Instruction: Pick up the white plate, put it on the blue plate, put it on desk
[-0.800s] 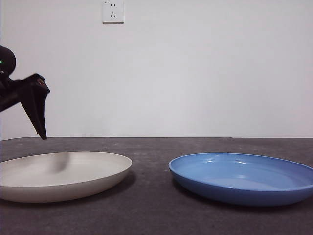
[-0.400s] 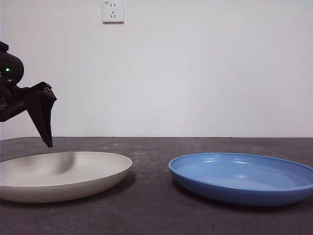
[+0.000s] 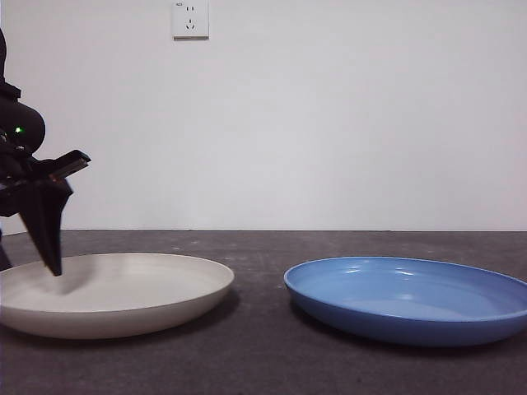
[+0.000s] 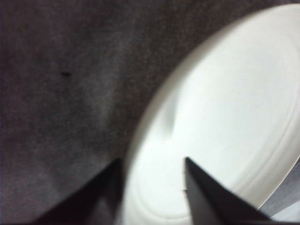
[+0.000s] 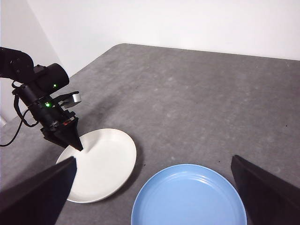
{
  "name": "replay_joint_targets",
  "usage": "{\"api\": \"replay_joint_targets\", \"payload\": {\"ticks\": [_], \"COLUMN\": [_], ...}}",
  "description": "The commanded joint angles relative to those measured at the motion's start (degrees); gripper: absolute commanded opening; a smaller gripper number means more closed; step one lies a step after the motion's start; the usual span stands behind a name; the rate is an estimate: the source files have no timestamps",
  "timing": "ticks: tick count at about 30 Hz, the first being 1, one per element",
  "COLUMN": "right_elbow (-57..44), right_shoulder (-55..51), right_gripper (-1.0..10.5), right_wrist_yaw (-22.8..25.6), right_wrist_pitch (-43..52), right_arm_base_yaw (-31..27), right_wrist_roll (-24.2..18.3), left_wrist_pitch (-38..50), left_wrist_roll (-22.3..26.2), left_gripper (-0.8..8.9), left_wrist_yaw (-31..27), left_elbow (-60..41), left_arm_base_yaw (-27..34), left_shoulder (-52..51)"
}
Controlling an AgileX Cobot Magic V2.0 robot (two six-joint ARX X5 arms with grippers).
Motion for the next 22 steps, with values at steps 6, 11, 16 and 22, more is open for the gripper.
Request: {"api": "replay_joint_targets", "payload": {"ticks": [6,11,16,22], "right_elbow": [1.03,1.03,1.03,1.03], "right_shoulder": [0.17,0.17,0.17,0.17], "right_gripper": [5.8,5.8,5.8,5.8], "right_wrist_yaw": [0.22,0.22,0.22,0.22], "right_wrist_pitch": [0.57,0.57,0.59,0.57], "right_arm_base_yaw": [0.15,0.15,0.15,0.15], "right_wrist_roll": [-0.66,-0.66,-0.63,-0.50], "left_wrist_pitch": [0.04,-0.15,-0.59,-1.86], "left_wrist_roll": [1.29,1.40,1.31,-0.61], "left_gripper": [0.12,0.12,0.12,0.13], "left_wrist_yaw": [-0.42,-0.39,-0.33,2.64], "left_elbow": [0.85,1.05,1.57,2.62], "left_arm_base_yaw": [0.13,0.44,0.42,-1.60], "left_shoulder": [1.38,1.16,-0.50,-4.79]}}
